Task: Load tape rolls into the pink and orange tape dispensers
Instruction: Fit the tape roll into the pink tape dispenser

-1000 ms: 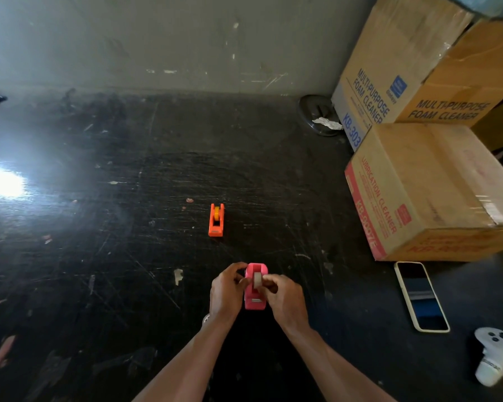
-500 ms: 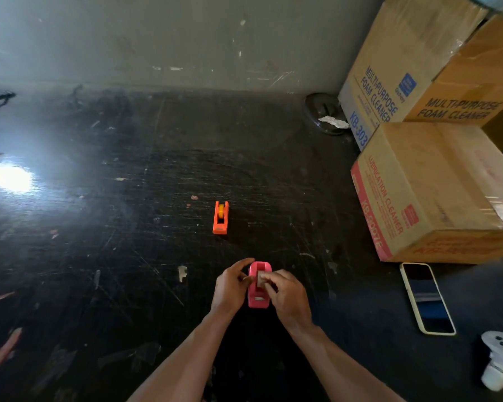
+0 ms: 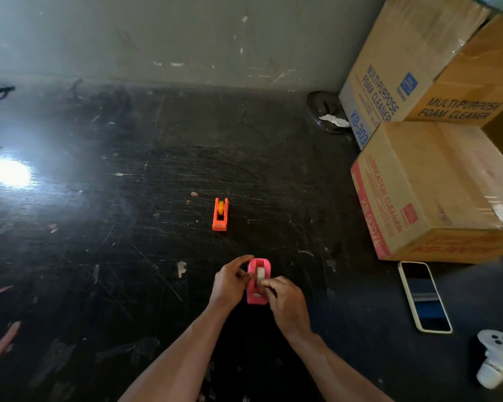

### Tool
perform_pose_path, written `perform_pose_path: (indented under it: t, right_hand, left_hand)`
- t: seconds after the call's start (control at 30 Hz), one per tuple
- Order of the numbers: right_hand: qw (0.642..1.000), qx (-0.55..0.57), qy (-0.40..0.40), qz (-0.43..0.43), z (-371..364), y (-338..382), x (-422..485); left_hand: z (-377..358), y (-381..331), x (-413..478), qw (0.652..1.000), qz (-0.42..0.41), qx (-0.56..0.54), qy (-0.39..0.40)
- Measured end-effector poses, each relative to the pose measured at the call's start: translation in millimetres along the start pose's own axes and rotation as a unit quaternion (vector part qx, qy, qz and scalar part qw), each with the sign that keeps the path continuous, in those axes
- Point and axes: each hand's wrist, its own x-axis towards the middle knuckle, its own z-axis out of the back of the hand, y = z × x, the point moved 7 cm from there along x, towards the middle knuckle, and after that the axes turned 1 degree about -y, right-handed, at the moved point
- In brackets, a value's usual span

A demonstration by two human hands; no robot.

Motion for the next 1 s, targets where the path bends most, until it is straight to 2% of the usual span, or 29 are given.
perform_pose_path:
  t: [0.37, 0.47, 0.73, 0.9, 1.0]
  right_hand:
    - [0.999, 0.026, -0.011, -0.021, -6.0, -0.3, -15.3]
    - [0.999, 0.028, -0.017, -0.022, -2.5, 0.8, -13.1]
    - [0.997, 0.053, -0.035, -0.035, 3.0, 3.5, -2.3]
    - [0.996, 0.055, -0.053, -0.035, 4.9, 3.9, 3.1]
    - [0.996, 0.057, -0.056, -0.033, 8.4, 5.5, 6.8]
  left_hand:
    - [2.4, 0.1, -0.7, 0.999, 0.016, -0.041, 0.021]
    - [0.9, -0.2, -1.6, 0.999, -0.009, -0.03, 0.02]
    - [1.1, -8.7, -13.3, 0.991, -0.103, 0.083, 0.004]
    - [-1.3, -4.8, -14.7, 0.996, -0.086, 0.04, 0.002]
    - [1.2, -8.9, -16.2, 0.991, -0.104, 0.075, -0.032]
